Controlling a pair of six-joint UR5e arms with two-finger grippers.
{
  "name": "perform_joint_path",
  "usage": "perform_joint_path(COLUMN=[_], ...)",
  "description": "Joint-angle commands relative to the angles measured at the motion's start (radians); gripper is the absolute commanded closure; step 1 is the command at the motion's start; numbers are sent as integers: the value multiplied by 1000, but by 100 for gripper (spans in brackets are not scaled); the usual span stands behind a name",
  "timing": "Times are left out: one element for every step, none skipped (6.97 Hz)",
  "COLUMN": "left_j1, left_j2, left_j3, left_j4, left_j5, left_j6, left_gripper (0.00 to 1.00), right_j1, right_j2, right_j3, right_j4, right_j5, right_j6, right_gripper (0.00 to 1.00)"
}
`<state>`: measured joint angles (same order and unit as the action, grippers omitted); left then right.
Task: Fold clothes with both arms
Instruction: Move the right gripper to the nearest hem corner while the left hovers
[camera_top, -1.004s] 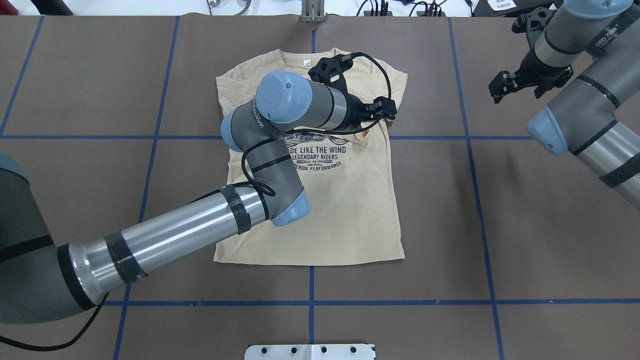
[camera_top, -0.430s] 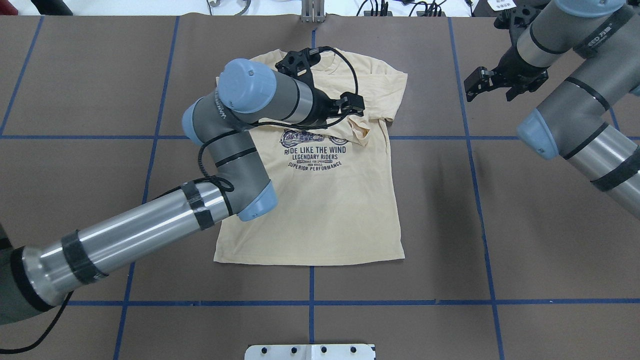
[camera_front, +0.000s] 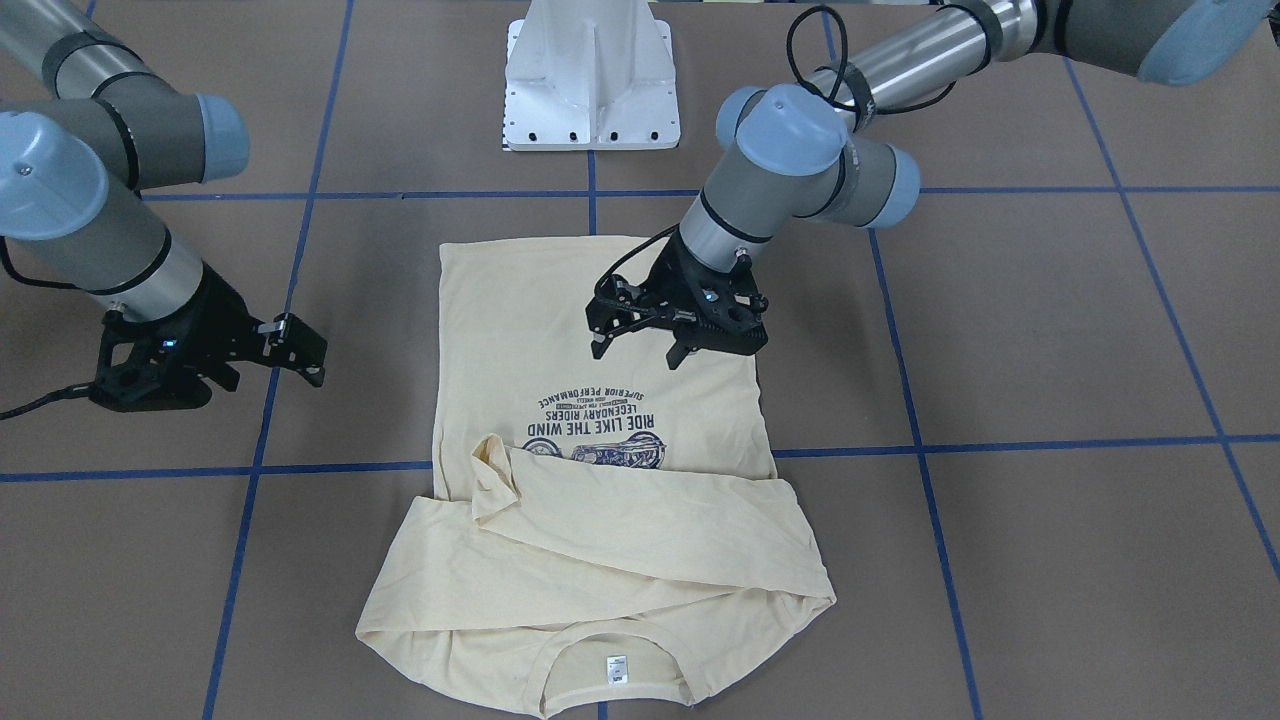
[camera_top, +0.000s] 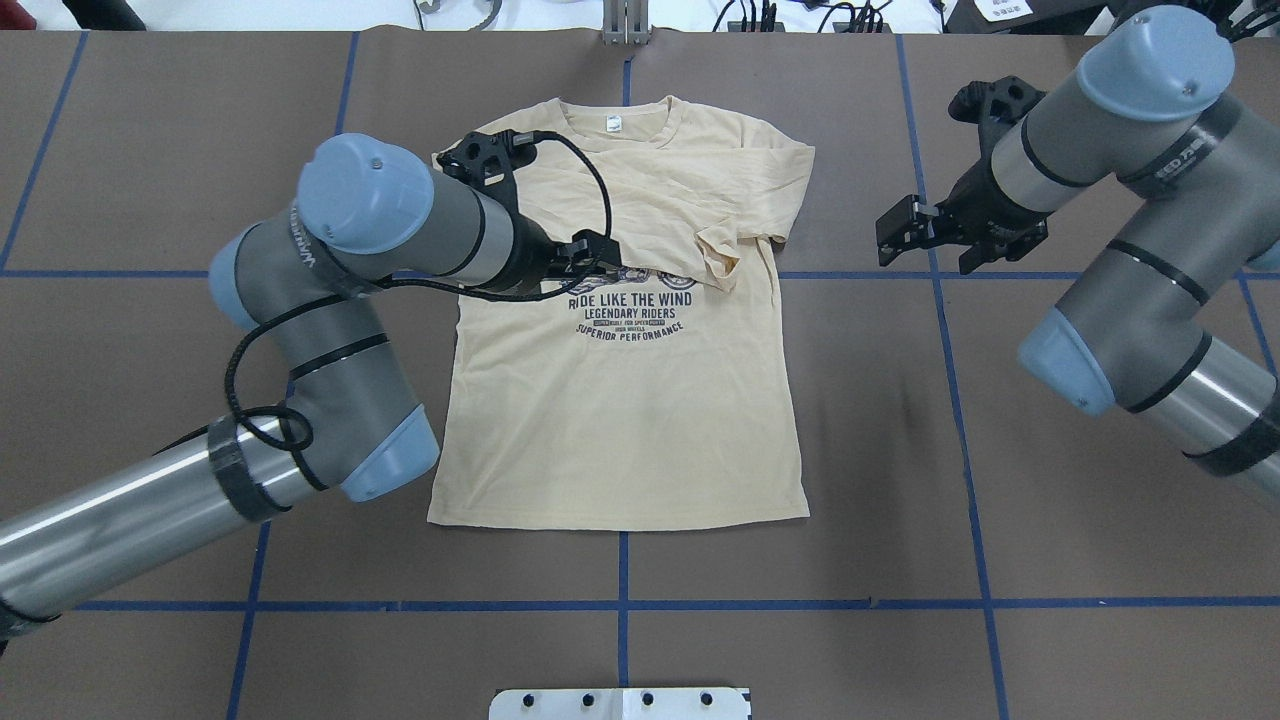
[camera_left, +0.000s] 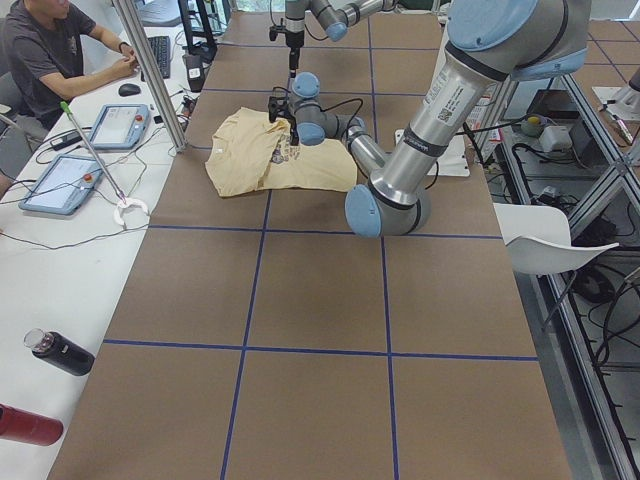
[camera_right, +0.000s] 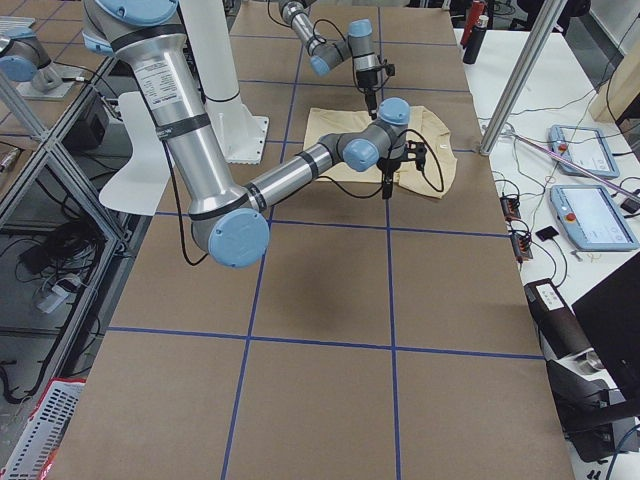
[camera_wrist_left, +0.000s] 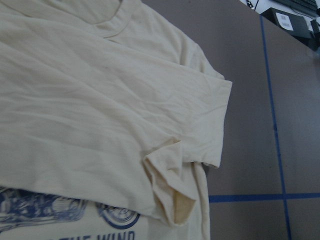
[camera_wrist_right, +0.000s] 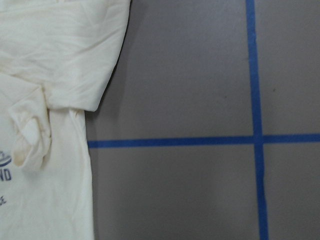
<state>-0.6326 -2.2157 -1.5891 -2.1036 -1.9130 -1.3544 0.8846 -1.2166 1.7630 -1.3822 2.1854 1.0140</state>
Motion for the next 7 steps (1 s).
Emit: perform_joint_path(left_j1=[1,1,8,13,13,13,14], left_j2=[182,203,205,211,212,212,212], left_j3=[-240,-283,-304,-324,-333,-333,-333], left_j4=[105,106,106,106,106,108,108], left_j5=[-1,8,14,15,15,14,15], left_j6=[61,57,51,47,47,47,47], left_gripper=[0,0,0,0,0,0,0], right_j1=[-132,-230,-324,-413,-468,-487,-492], right_j2=[-34,-50,-95,-131,-147,-150,-155], right_j3=[82,84,85,96,96,93,93], right_j4=[26,108,247,288,287,282,279], right_j5=[-19,-103,-178,-246,-310,-315,-314], right_j6=[162,281,398,438,443,443,443], right_gripper=[0,0,0,0,1,1,1])
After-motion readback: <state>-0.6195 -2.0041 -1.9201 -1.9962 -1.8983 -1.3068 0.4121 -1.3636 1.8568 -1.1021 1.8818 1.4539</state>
